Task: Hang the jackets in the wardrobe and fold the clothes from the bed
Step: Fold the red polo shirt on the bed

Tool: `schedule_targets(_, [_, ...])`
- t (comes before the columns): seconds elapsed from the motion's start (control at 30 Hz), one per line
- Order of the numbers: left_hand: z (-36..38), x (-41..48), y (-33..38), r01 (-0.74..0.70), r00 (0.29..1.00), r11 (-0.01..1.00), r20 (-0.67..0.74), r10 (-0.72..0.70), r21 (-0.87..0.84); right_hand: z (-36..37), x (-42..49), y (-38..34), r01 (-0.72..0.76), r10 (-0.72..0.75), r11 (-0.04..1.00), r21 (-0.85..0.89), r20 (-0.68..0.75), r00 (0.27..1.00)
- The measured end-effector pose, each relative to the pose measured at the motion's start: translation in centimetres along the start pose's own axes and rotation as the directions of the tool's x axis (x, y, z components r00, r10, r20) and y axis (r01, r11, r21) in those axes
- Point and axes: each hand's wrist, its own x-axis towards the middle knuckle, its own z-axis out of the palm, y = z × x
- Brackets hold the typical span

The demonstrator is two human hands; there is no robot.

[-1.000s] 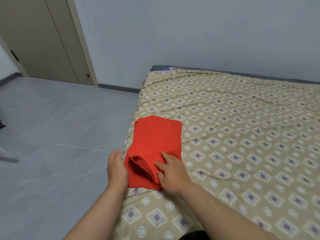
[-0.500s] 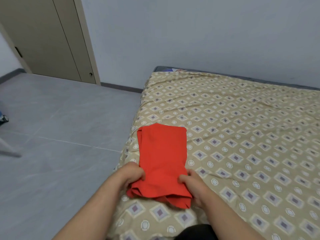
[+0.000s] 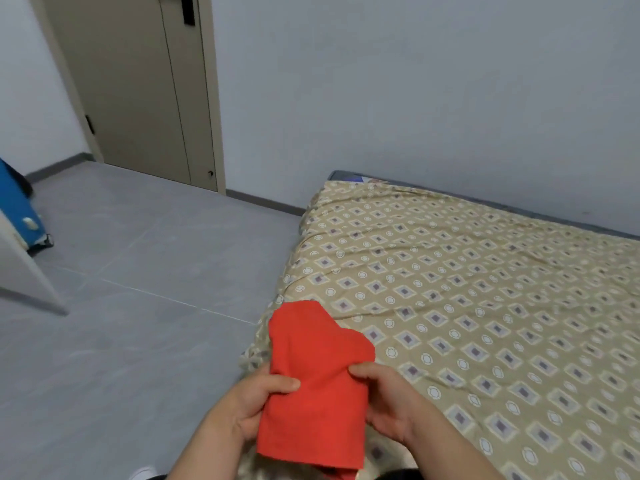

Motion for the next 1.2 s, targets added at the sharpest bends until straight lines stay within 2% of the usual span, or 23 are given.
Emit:
schedule_targets(0.07, [0.2,-1.5,1.4,-0.092,0.994,0.996,0.05,0.093,-0.019,2.2,-0.5,-1.2,0.047,-0.056,0.986,0.157,0.054,0.997])
schedule_targets(0.13, [0.8,-2.5,3.3,-0.185,0.982,0.981,0.019,0.187,-0.065,4.8,0.1,-2.6,0.075,-0.082,0.98,0.184,0.029,0.996])
schedule_targets(0.23, [1.3,-3.7,7.4,-0.24,0.969,0.951,-0.108,0.222,-0.194,8.9,2.2,-4.6,0.127,-0.124,0.99,0.064,-0.04,0.991])
schedule_targets(0.33, [-1.4,-2.8,12.0,-0.305,0.95,0.902,-0.164,0.266,-0.306,13.0,5.2,-6.9,0.198,-0.198,0.979,-0.055,0.006,0.98])
schedule_targets(0.47, [-4.9,-2.4,18.1,-0.342,0.933,0.896,-0.213,0.289,-0.282,19.6,9.2,-10.4,0.341,-0.319,0.921,-0.188,0.136,0.938])
schedule_targets(0.6, [-7.9,-3.7,25.1,-0.387,0.897,0.901,-0.308,0.319,-0.196,26.3,12.2,-13.5,0.294,-0.251,0.944,-0.149,0.249,0.935])
schedule_targets(0.73, [-8.8,-8.3,32.9,-0.577,0.756,0.816,-0.385,0.529,-0.012,34.7,12.0,-17.1,0.335,-0.25,0.914,-0.23,0.33,0.91])
schedule_targets(0.97, [-8.6,-21.7,47.5,-0.682,0.526,0.654,-0.402,0.75,0.327,52.6,7.7,-22.5,0.527,-0.356,0.776,-0.346,0.448,0.82])
schedule_targets(1.03, [-8.0,-26.9,52.0,-0.685,0.43,0.58,-0.399,0.81,0.44,58.7,5.2,-23.6,0.577,-0.376,0.752,-0.318,0.512,0.772])
schedule_targets(1.1, [-7.4,-32.3,56.2,-0.675,0.298,0.486,-0.398,0.868,0.554,64.9,2.1,-24.7,0.618,-0.385,0.734,-0.281,0.577,0.72])
schedule_targets(1.2, [-6.4,-40.0,62.6,-0.7,0.145,0.349,-0.354,0.924,0.623,73.9,-3.0,-27.0,0.686,-0.403,0.691,-0.228,0.666,0.628])
